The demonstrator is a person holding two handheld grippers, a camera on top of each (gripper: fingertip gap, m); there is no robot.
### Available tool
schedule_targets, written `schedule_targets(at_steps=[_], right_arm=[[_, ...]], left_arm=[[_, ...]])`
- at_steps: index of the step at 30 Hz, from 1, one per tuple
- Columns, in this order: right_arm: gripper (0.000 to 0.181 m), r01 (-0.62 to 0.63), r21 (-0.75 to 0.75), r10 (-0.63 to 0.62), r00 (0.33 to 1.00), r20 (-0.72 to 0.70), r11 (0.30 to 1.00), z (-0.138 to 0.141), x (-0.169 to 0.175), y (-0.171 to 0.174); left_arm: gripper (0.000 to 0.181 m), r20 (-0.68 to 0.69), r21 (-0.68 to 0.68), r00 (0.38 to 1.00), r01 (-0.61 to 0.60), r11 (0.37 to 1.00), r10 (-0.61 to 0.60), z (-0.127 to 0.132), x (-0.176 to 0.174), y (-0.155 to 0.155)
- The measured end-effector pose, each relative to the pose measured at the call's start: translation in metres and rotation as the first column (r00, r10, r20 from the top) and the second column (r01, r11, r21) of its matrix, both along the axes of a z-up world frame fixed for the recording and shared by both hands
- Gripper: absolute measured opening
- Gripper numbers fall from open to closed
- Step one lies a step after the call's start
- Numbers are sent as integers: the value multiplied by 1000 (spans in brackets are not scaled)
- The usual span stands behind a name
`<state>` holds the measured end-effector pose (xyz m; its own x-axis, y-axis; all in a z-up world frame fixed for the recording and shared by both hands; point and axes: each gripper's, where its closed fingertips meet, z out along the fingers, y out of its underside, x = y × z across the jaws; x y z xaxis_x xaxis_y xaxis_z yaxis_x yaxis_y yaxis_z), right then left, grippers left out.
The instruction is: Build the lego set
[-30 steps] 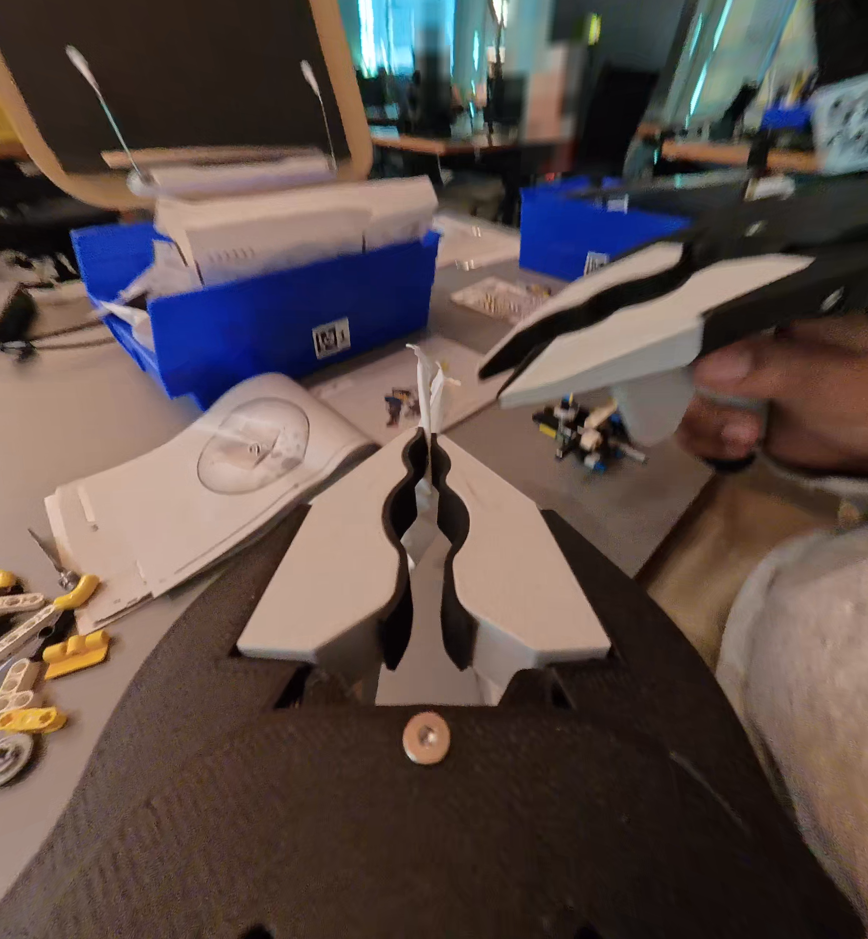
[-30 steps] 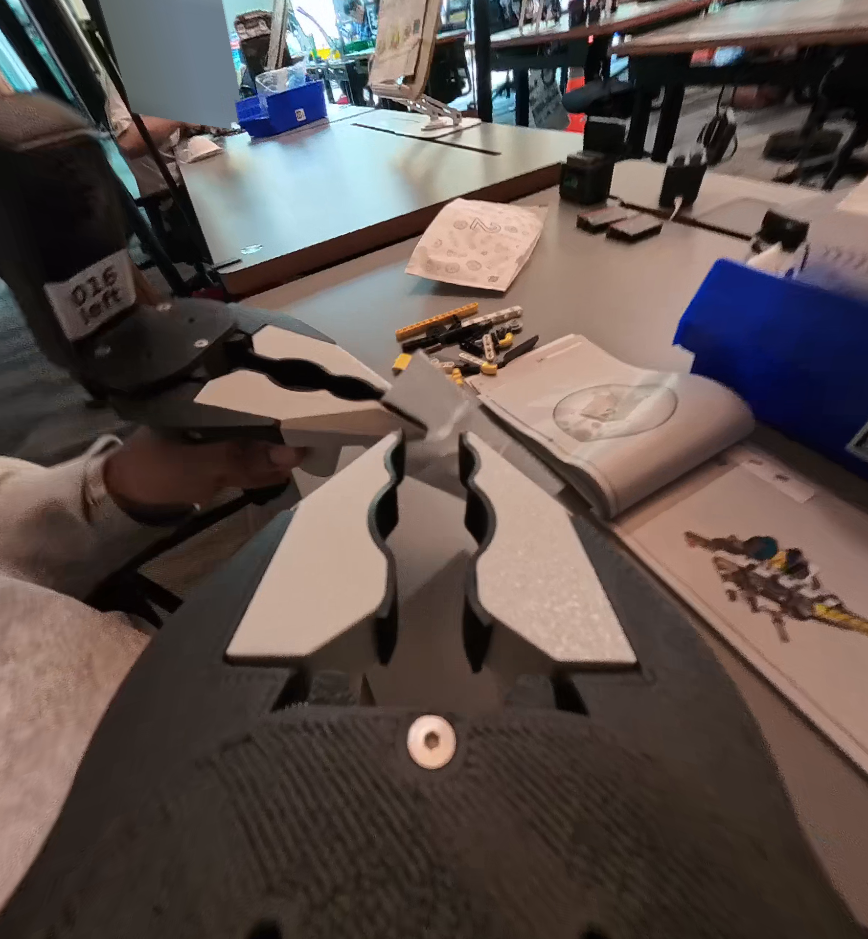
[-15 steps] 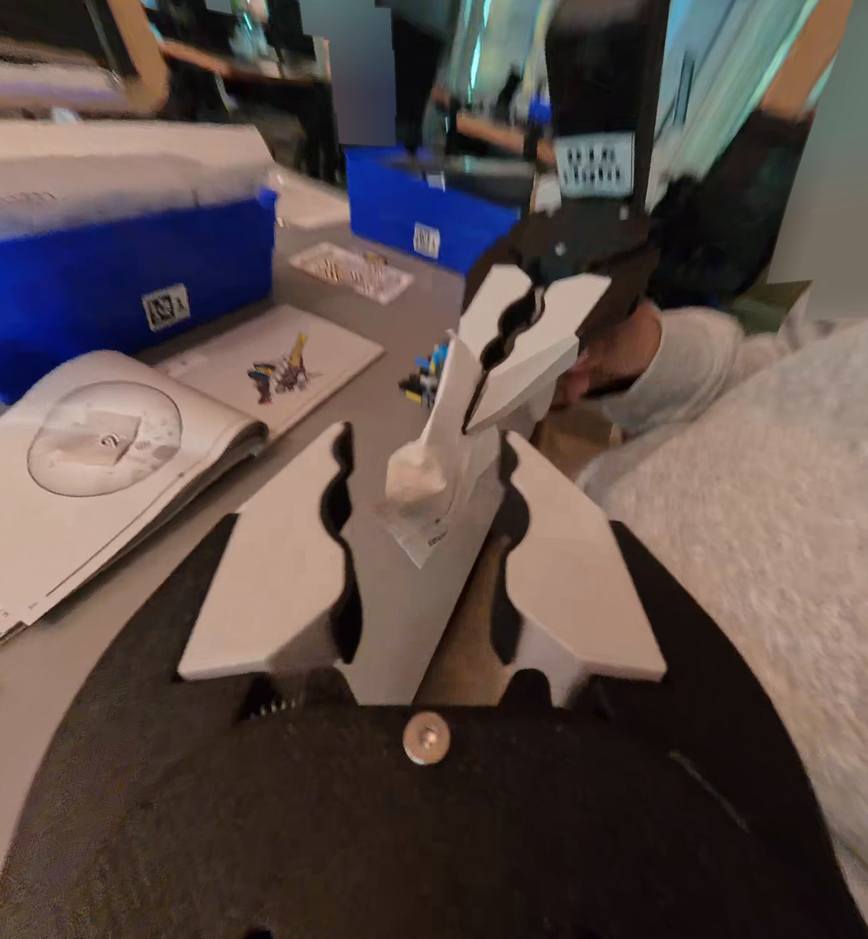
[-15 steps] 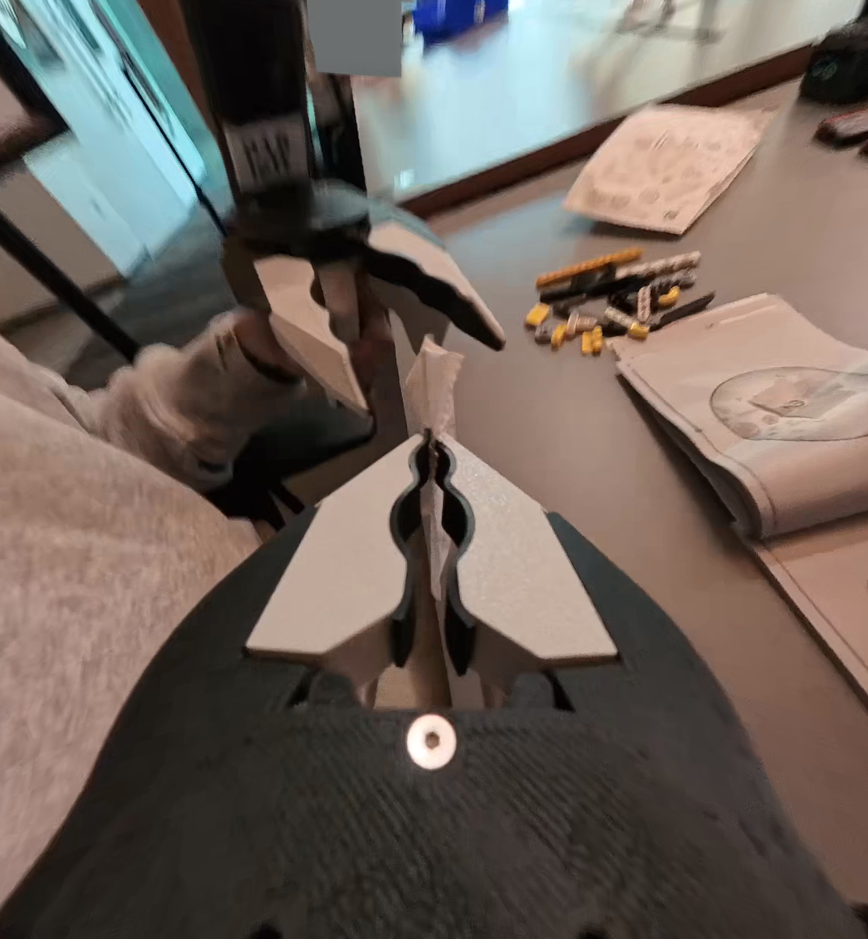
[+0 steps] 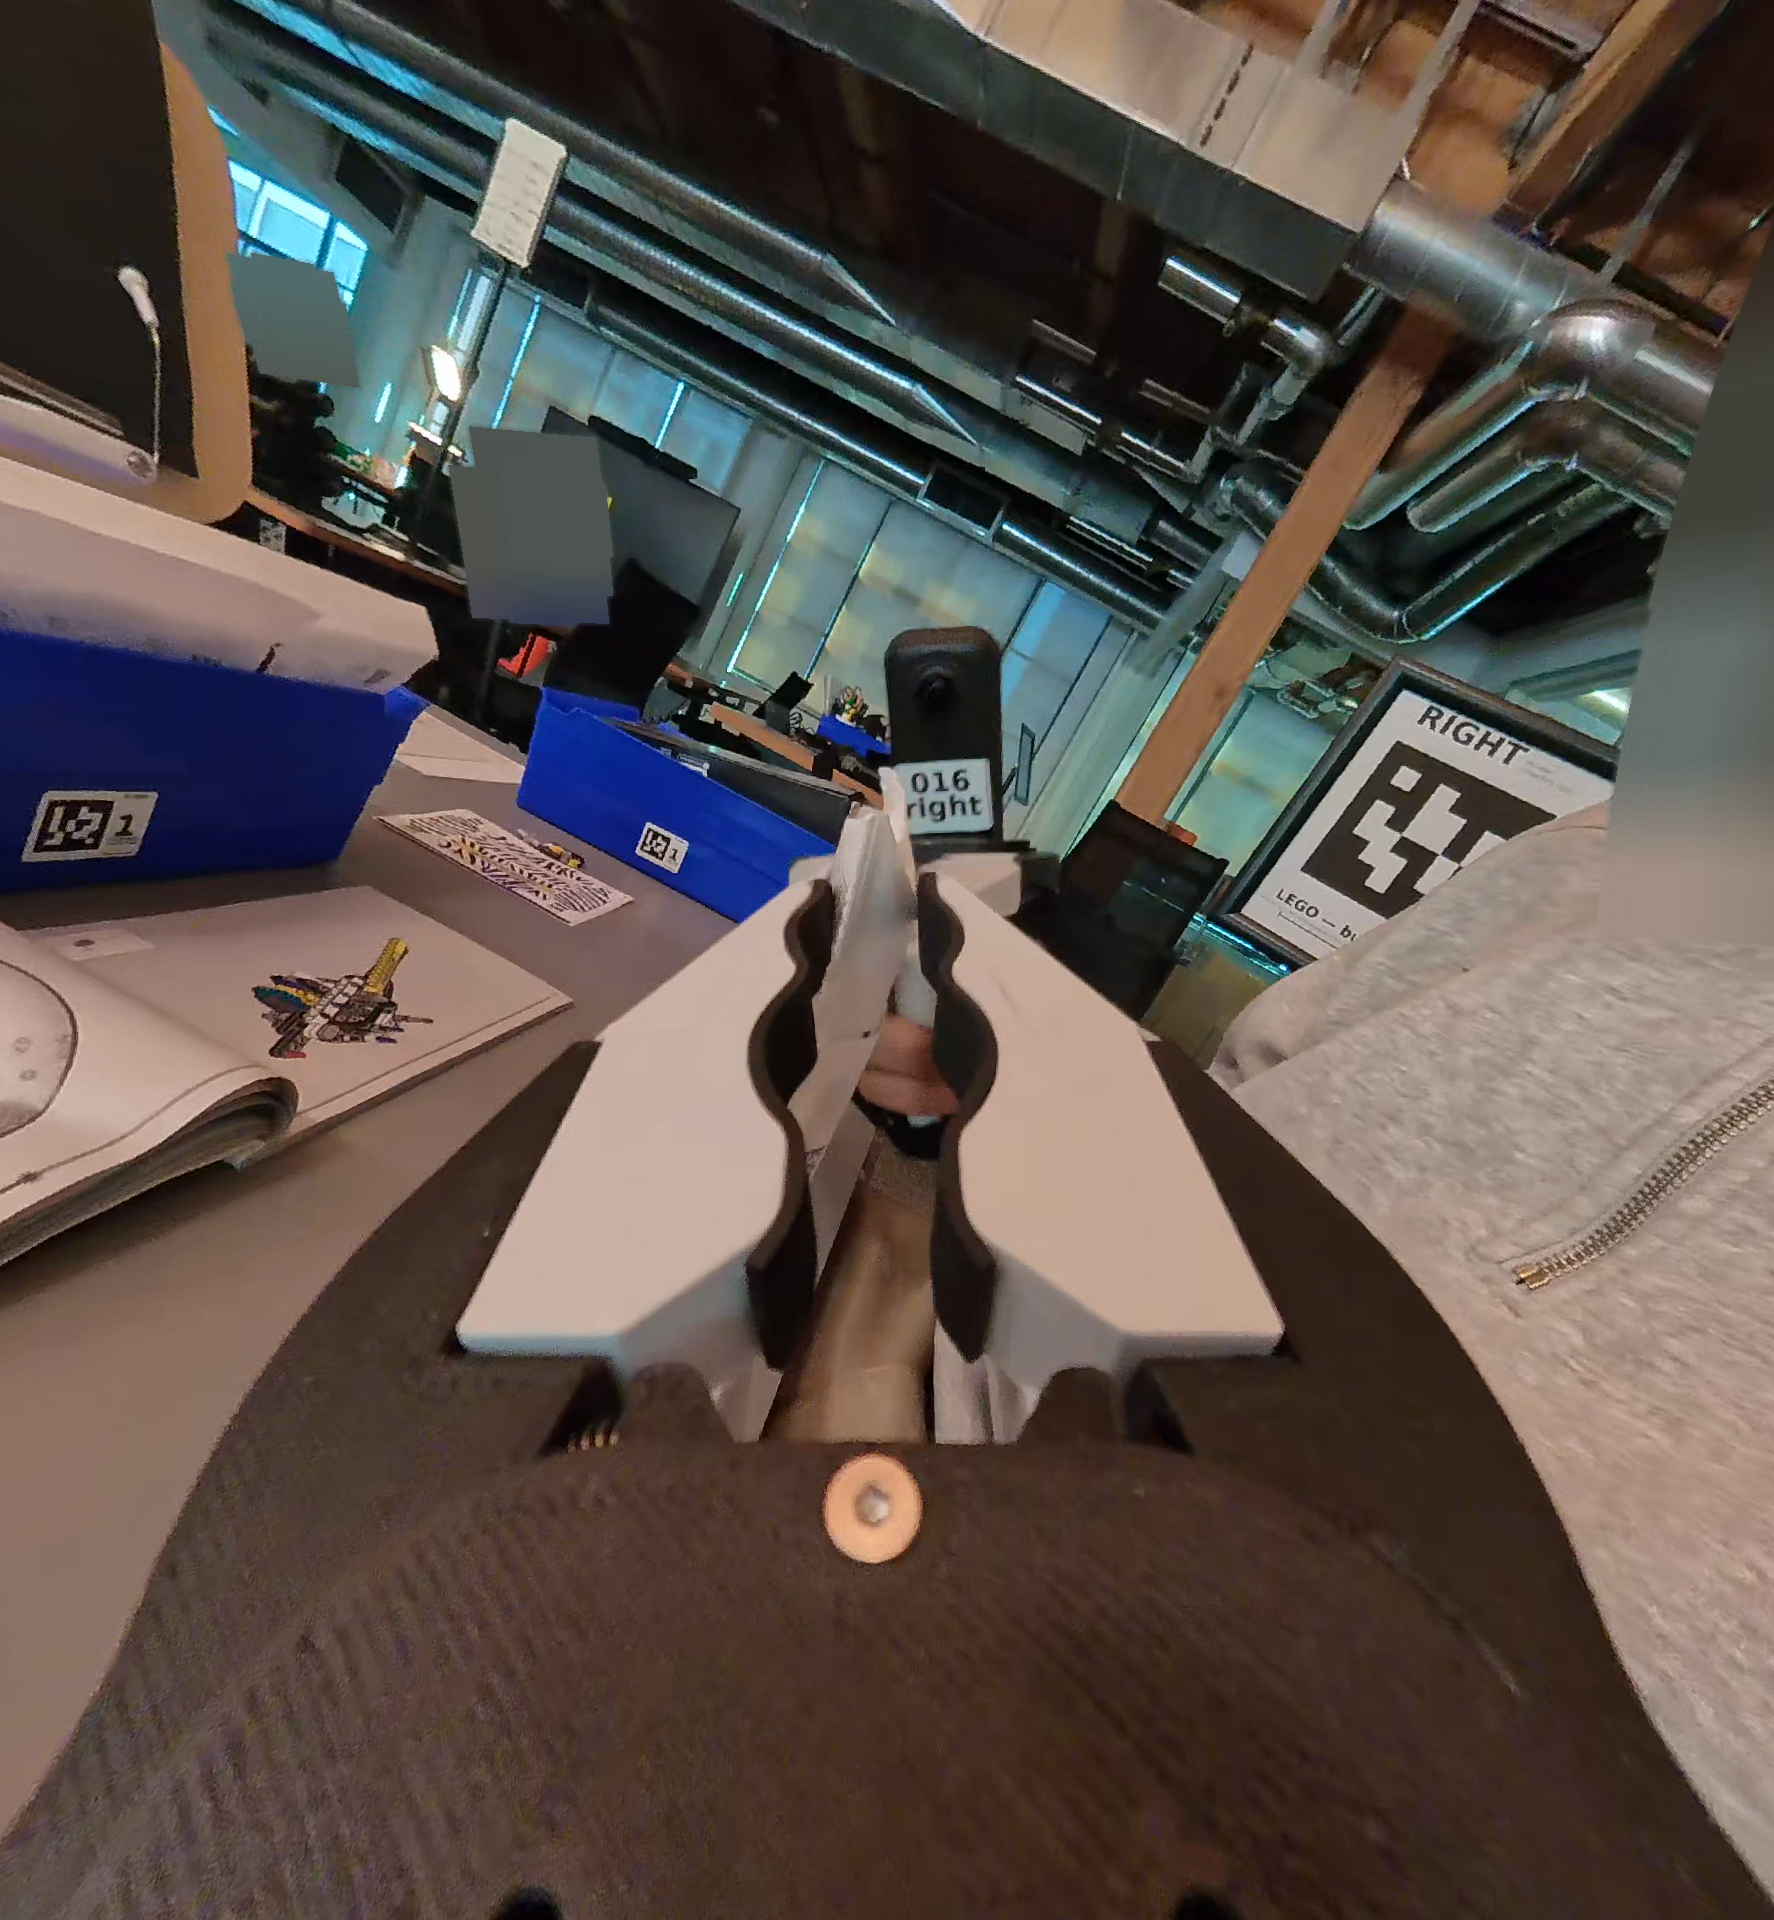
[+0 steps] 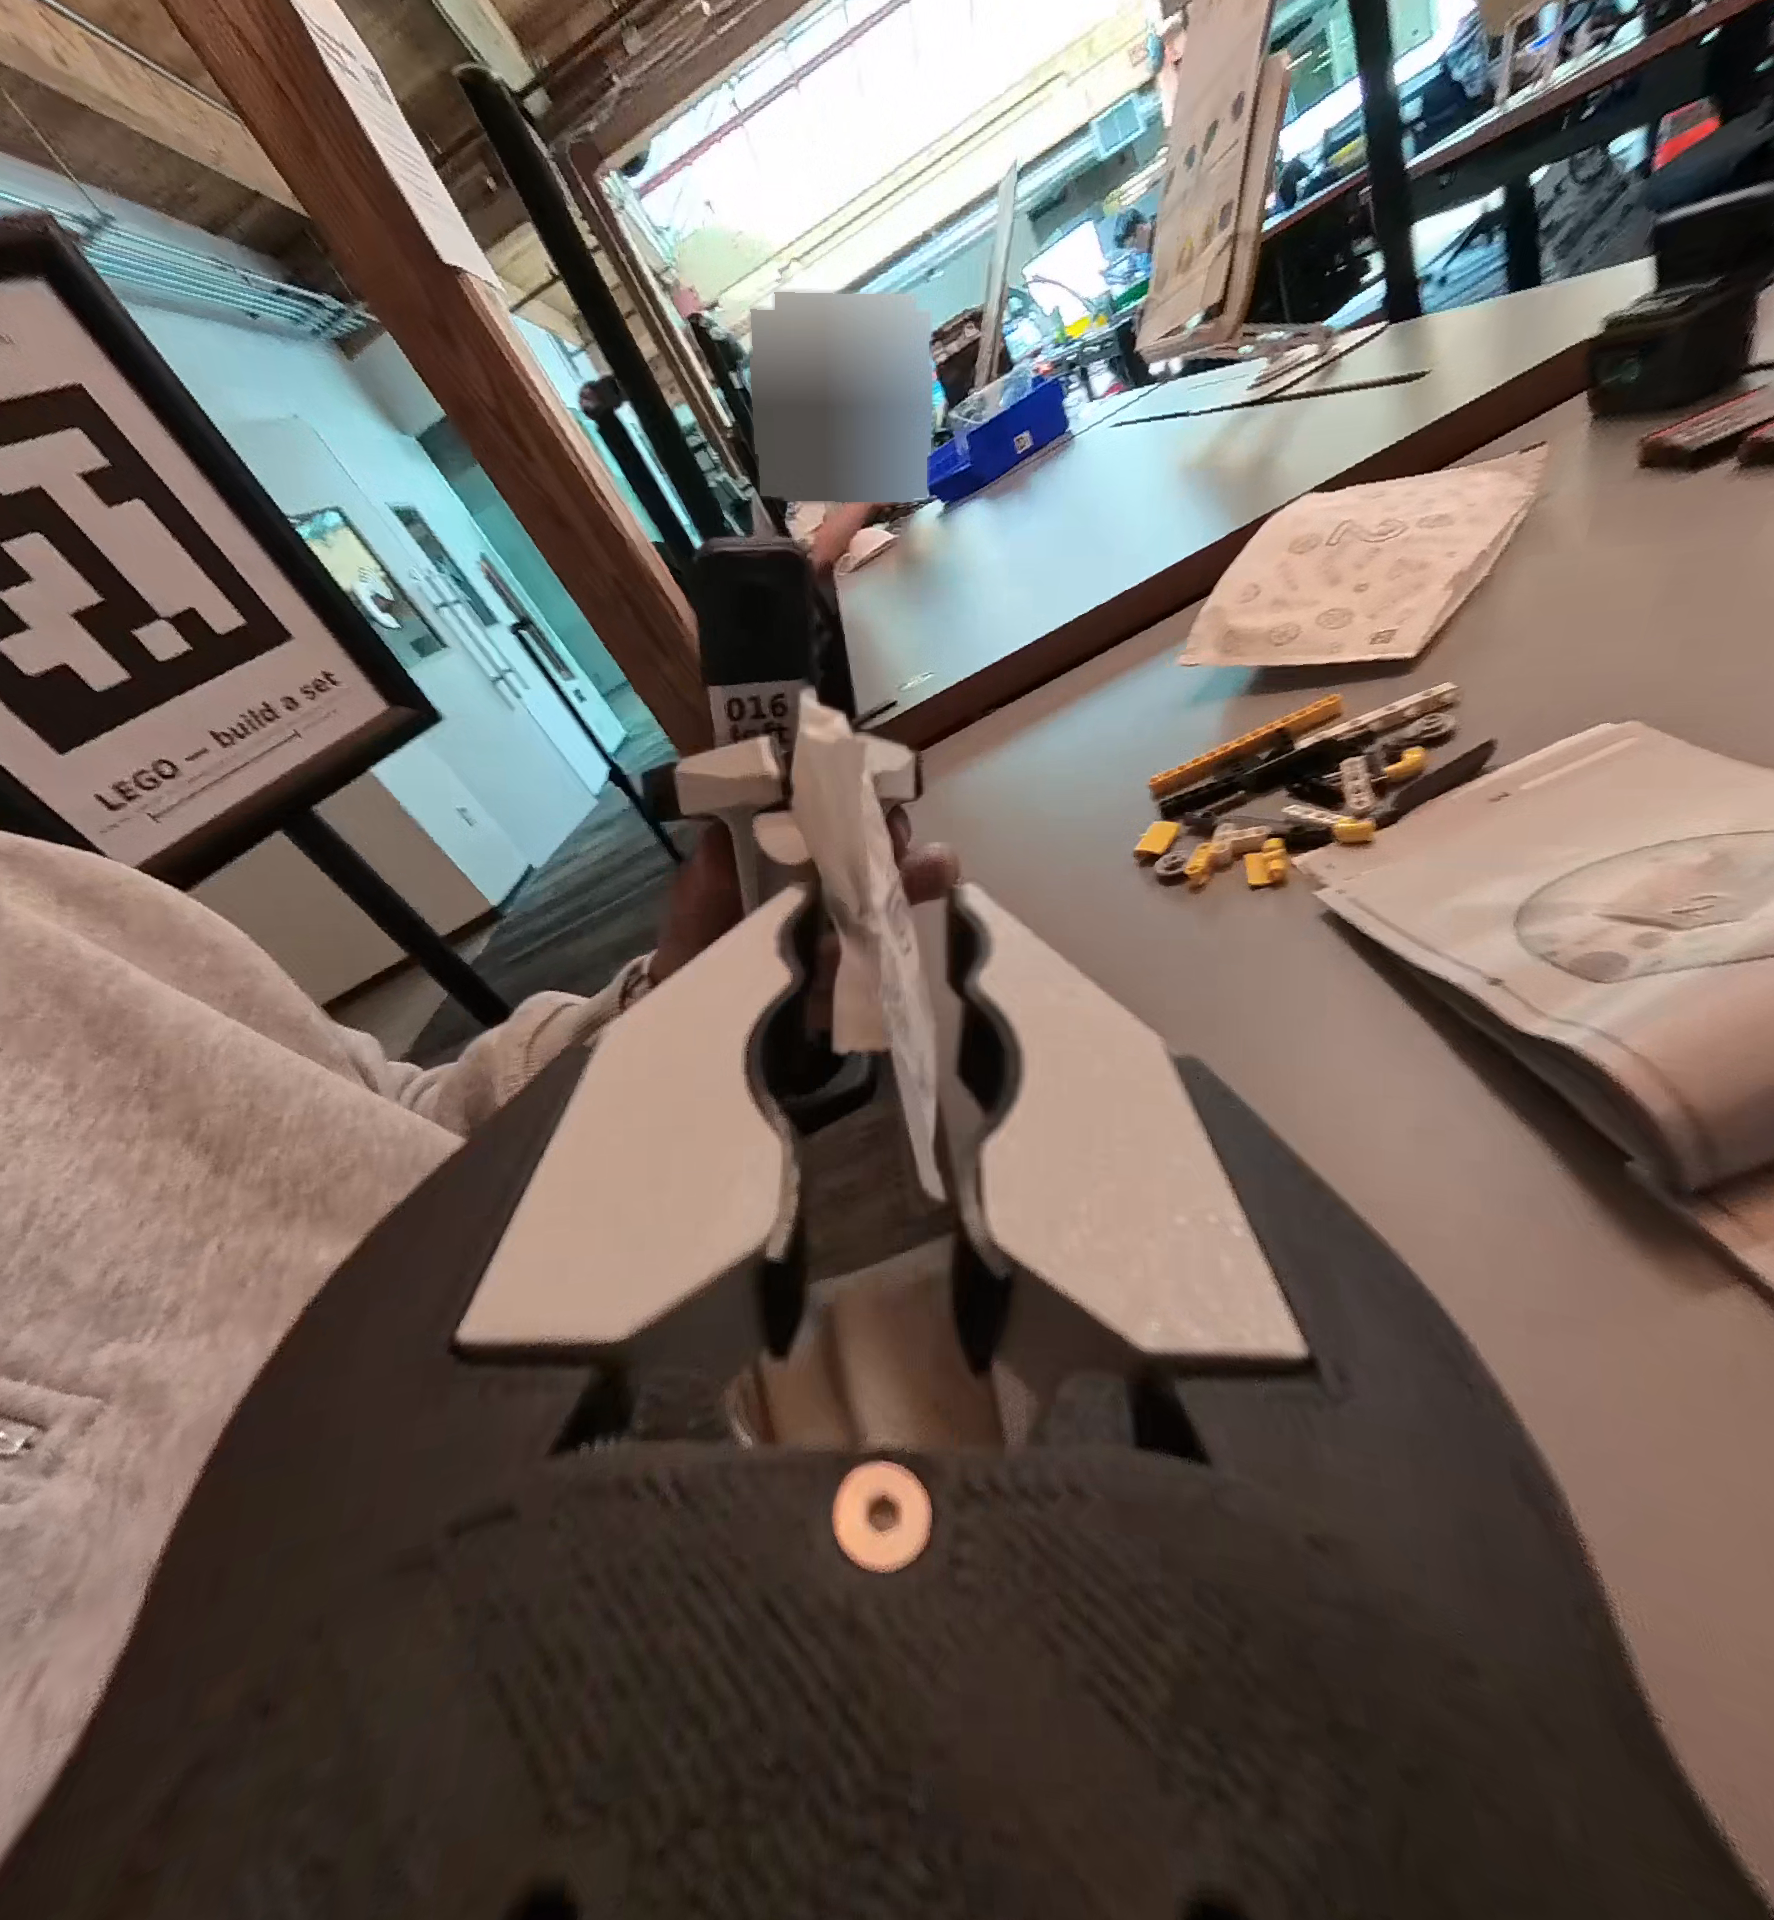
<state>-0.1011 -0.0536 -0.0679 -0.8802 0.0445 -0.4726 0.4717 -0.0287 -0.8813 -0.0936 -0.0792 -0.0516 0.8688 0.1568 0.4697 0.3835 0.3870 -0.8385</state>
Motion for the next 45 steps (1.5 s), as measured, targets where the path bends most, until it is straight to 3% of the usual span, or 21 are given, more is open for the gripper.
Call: schedule_targets(at_steps=[1,5,8,11,14,16,19,21,23,26,32,35,37,41,43,45], right_arm=[[30,23,3,-23,1000,-21,1000,4,-5,4],[38,34,32,-29,991,-130,999,26,-7,15],[38,-16,238,67,976,-209,971,6,8,3],[9,-31,316,112,963,-243,948,-3,17,-8],[3,-43,368,122,973,-195,929,-11,13,-7],[2,19,330,45,982,-185,944,-4,-1,-2],[1,-69,227,89,993,-77,971,11,4,2],[0,66,282,-30,991,-131,957,3,-17,9],[0,-40,261,62,995,-73,964,8,-3,6],[0,22,351,42,984,-172,936,0,-7,5],[0,-105,327,155,979,-130,939,3,17,-7],[0,-138,276,167,982,-84,951,8,19,-8],[0,-145,218,161,985,-56,965,14,19,-8],[0,-170,44,173,981,-86,984,32,25,-11],[0,-125,43,131,978,-165,991,32,23,-11],[0,-47,134,76,971,-228,990,22,13,-10]], left_arm=[[13,9,-17,1000,5,1000,-4,-3,0,1],[13,15,-131,999,38,991,-36,-19,3,11],[14,13,-176,998,70,982,-69,-24,8,20],[14,8,-217,995,99,971,-100,-29,13,26],[13,-1,-249,998,61,966,-63,-33,9,25],[28,2,-218,1000,18,976,-18,-31,2,20],[37,26,-195,1000,11,981,-6,-34,-4,14],[40,35,-174,999,13,985,-7,-34,-5,12],[40,23,-167,1000,11,986,-7,-33,-5,13],[40,5,-170,1000,5,985,-4,-32,-4,14],[34,-28,-98,999,43,994,-46,-20,5,14],[7,-67,-62,990,117,991,-121,-12,18,16],[3,-95,-46,988,120,992,-124,-8,21,15],[2,-47,139,979,205,969,-200,10,24,8],[2,0,203,974,223,954,-228,11,21,8],[2,15,126,987,155,980,-158,0,12,10]])
